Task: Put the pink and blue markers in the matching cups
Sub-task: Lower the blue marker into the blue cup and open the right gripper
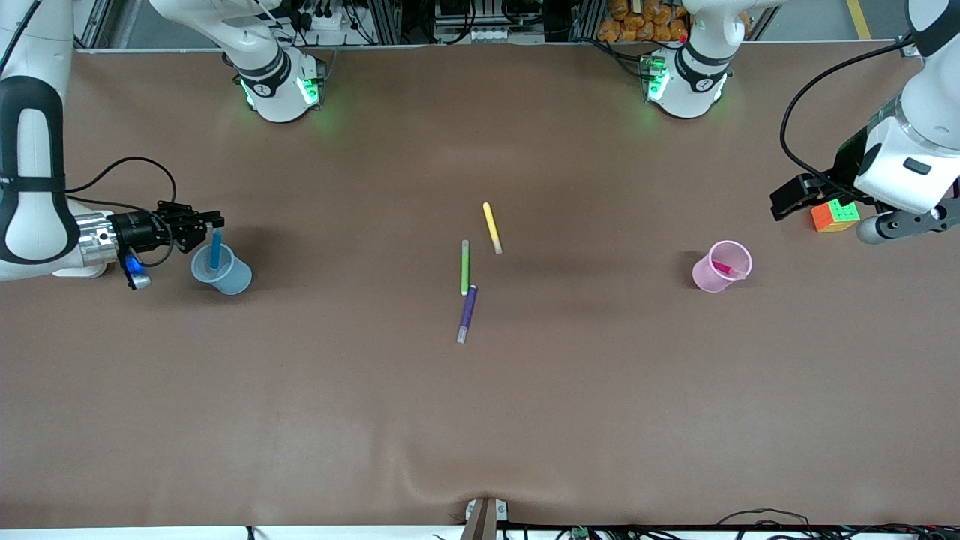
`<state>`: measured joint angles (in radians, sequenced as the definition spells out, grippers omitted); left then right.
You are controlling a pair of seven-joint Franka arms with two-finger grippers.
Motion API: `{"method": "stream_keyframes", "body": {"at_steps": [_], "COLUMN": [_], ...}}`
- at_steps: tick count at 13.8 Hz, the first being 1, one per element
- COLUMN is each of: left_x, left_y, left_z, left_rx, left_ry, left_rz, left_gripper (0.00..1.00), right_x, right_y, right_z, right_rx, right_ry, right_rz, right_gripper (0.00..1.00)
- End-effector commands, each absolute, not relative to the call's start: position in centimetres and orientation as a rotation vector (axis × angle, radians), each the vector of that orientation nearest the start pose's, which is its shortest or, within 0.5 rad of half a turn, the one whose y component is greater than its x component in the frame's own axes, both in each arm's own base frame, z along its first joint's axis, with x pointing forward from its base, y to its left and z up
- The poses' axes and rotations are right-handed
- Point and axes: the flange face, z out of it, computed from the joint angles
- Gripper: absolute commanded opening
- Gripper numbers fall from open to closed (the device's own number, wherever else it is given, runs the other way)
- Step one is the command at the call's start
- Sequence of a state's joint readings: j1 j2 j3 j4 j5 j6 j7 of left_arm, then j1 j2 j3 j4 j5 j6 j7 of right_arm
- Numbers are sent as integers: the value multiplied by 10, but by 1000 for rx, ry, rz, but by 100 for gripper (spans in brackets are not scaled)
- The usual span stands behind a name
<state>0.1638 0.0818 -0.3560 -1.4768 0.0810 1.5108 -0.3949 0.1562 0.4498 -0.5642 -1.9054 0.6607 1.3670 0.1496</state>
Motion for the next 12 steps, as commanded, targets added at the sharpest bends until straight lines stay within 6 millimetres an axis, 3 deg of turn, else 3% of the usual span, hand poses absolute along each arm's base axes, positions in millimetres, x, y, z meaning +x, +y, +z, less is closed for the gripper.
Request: {"method": "stream_keyframes", "body": {"at_steps": [1,6,8,9,10,11,12], "left_x": [559,557,556,550,548,548,547], "left_y": [-89,-87,-85,-84,-84,-82,-82], "left_z": [630,628,630,633,634,635,636], "left_rx": [-3077,-3082,-3072,-3067,-3067,-3067,-3064], "left_ry": [-316,-321,-321,-293,-265,-269,-267], "left_rz": [43,79,75,90,91,86,83], "left_gripper": [100,100,100,100,100,100,100], "right_x": [512,512,514,515,516,518,519], "right_y": [-133,-140,-138,-138,-139,-138,-137], "right_z": [267,260,260,258,258,258,259], "right_rx": [-2194,-2203,-2187,-2191,-2196,-2202,-2206], "right_ry": [955,953,954,953,957,958,954], "right_rz": [1019,993,983,982,974,967,965], "right_gripper": [0,0,50,58,74,97,100]}}
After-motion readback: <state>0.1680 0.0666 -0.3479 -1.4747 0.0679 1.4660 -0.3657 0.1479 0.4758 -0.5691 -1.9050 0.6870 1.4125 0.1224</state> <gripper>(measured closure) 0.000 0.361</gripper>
